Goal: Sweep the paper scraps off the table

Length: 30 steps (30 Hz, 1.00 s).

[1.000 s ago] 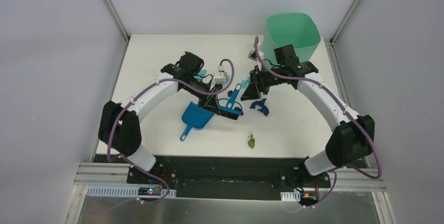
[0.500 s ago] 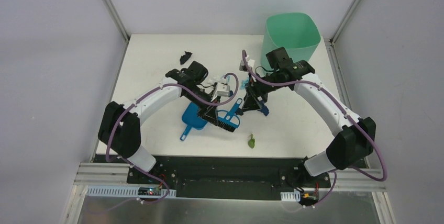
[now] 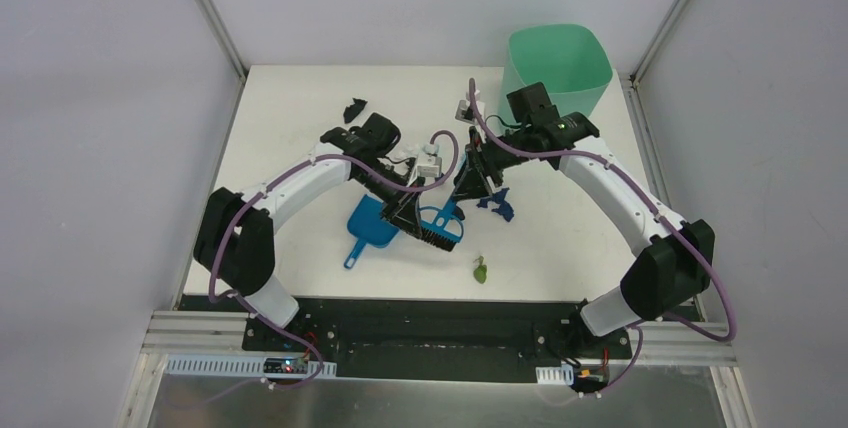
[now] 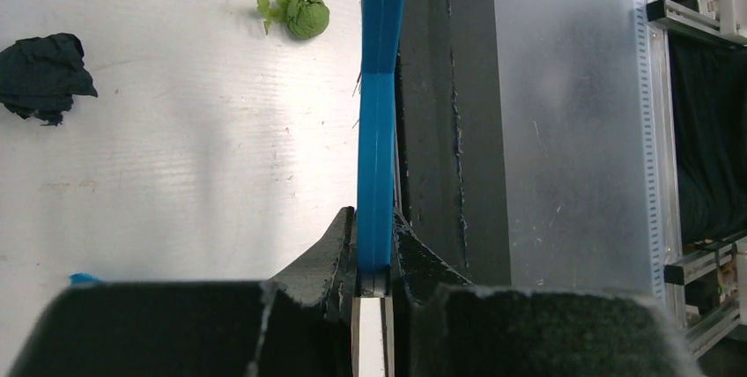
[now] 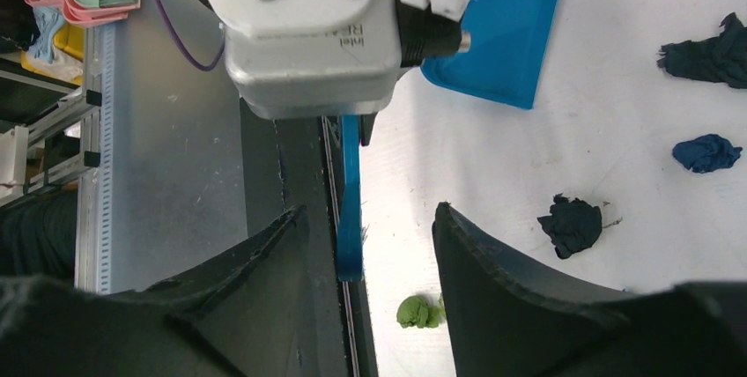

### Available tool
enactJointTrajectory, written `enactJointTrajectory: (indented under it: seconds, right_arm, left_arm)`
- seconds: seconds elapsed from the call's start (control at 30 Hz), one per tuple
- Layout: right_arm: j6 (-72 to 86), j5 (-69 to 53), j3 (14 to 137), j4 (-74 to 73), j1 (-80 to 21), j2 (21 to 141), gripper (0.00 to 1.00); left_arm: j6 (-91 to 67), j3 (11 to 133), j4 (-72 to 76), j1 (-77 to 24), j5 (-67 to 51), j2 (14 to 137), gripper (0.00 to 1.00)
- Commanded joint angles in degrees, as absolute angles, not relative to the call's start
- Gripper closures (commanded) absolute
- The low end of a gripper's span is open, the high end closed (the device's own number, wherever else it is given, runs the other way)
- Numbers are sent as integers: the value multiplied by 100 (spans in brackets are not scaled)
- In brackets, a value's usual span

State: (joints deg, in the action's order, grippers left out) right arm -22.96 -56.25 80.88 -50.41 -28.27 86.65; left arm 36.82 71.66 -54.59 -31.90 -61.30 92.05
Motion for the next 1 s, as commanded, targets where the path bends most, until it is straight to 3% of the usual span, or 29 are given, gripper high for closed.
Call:
enactJointTrajectory:
  seconds: [0.0,0.17,0.4,0.63,0.73,0.87,0.97]
  right_arm:
    - [-1972,-5829,8159,-4606,-2829,8651,46]
    - [-2000,-5704,8157,-4691,-2859,8728,56]
    - [-2106,-5569,8076,-4797,-2882,8670,57]
    - [-2116,-5598,8068,-4882,-2903,8654,68]
    - [-2118,-5653,8070,-4897,-2900,8631,77]
    - [-2143,-5721,8114,-4954,-2894,8661,100]
    - [-2200,-5502,8172,-5031,-2837,8626,100]
  left_arm:
    - [3728,7381,-5519,-3232,-6452,9239,100]
    - [3711,7416,-5541,-3226,-6477,9271,100]
    - [3707,7437,-5572,-3228,-6451,9244,100]
    - [3624,7514,-5581,-3226,-6529,9279,100]
    - [3609,7545,-5593,-3226,-6477,9314,100]
    - [3466,7532,-5493,-3226,-6249,9334,100]
    - [3270,7398,-5313,-3226,-5454,9250,67]
